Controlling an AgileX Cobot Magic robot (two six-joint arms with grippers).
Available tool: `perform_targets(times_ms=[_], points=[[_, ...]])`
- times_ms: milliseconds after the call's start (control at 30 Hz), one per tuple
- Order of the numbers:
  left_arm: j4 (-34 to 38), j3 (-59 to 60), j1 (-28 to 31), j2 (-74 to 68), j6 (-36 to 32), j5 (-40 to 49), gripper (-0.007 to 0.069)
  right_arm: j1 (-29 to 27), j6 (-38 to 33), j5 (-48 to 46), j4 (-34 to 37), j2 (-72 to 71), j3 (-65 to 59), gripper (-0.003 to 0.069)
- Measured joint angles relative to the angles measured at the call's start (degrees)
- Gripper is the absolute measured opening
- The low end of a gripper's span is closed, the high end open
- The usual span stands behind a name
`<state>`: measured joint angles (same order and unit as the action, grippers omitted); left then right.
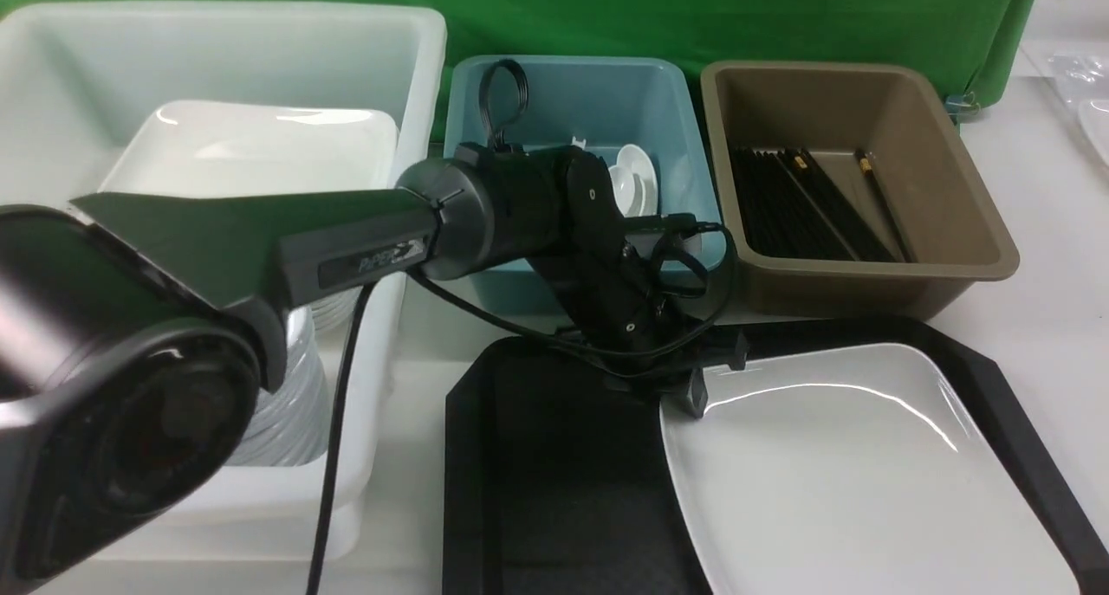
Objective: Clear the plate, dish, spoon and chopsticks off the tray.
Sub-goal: Use the left arm to grab a plate from the dinner plate, then use the left arm to put the plate into the large storage box on the left
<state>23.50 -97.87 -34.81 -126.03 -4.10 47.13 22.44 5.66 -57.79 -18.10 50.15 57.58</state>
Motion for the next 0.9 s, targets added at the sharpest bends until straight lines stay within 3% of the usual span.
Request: perform_targets(times_ms=[133,267,900], points=[[-0.4,0.0,-0.1,5.3,-1.4,2.4,0.0050,0.0,-0.2,0.0,0.0,0.0,0.0,0.0035],[-2.4,0.0,-0.1,9.7,-1.9,4.1,0.0023,0.0,-0.2,0.0,0.0,0.0,0.0,0.0035],[-12.0,0.1,-0.1,19.5,-1.2,8.7,0.0010,0.0,-0.2,0.0,0.0,0.0,-0.1,0.0035]])
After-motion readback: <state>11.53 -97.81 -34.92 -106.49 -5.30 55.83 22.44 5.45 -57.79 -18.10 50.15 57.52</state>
